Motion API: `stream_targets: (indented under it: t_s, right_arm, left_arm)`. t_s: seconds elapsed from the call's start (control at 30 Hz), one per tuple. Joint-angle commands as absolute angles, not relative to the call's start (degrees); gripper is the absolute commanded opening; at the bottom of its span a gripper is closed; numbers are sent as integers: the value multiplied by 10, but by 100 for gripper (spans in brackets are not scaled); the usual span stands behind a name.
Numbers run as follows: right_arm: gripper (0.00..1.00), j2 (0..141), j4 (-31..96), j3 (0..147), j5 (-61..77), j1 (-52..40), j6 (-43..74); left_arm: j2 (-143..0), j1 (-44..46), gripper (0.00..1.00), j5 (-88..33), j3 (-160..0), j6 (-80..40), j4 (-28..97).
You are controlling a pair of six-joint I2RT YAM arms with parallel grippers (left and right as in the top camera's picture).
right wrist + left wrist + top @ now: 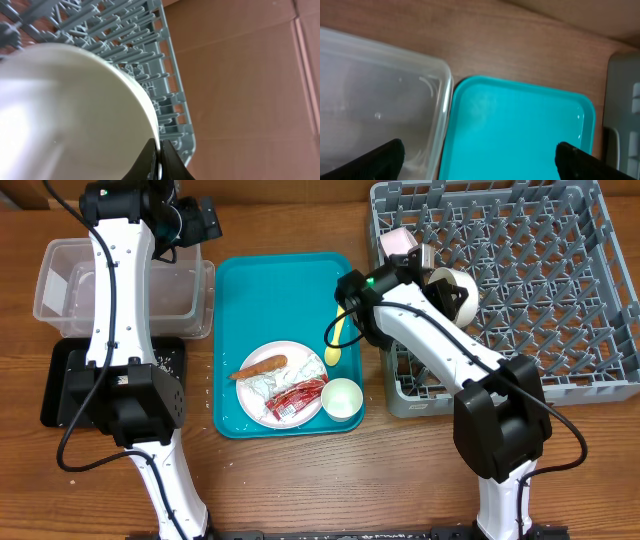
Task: Sort waste into correct bins and load items into the dishwasher
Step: 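Place the white bowl into the dish rack with the right gripper, then reach the left gripper to the white paper cup and grasp it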
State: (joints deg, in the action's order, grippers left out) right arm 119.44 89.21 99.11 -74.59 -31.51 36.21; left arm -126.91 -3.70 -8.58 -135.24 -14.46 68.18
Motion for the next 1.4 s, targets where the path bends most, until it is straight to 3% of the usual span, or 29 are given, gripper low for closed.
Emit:
stream_targets:
  t_s: [0.0, 0.3, 0.67, 0.9, 1.03, 1.17, 1.37]
  right_arm:
    - [4, 1198, 887, 978, -740, -317, 351]
    - [4, 1198, 872, 978, -736, -351, 351]
    - [4, 1198, 875, 978, -620, -370, 351]
    - [28, 1198, 858, 980, -599, -418, 351]
    - [57, 1198, 841, 981, -599, -440, 351]
    - [75, 1197, 843, 1007, -599, -444, 362]
    - [85, 1177, 859, 1115, -599, -436, 362]
  left_arm:
    - [-1268, -30, 99, -84, -1347, -137, 662]
    - [-1268, -30, 100, -86, -1347, -138, 601]
    - [-1268, -30, 100, -86, -1347, -137, 592]
    - [-1268, -29, 100, -86, -1347, -138, 585]
    - [-1268, -29, 100, -86, -1347, -138, 585]
    - [-1268, -30, 100, -86, -1347, -137, 587]
    - [-1265, -29, 100, -131, -1352, -115, 599]
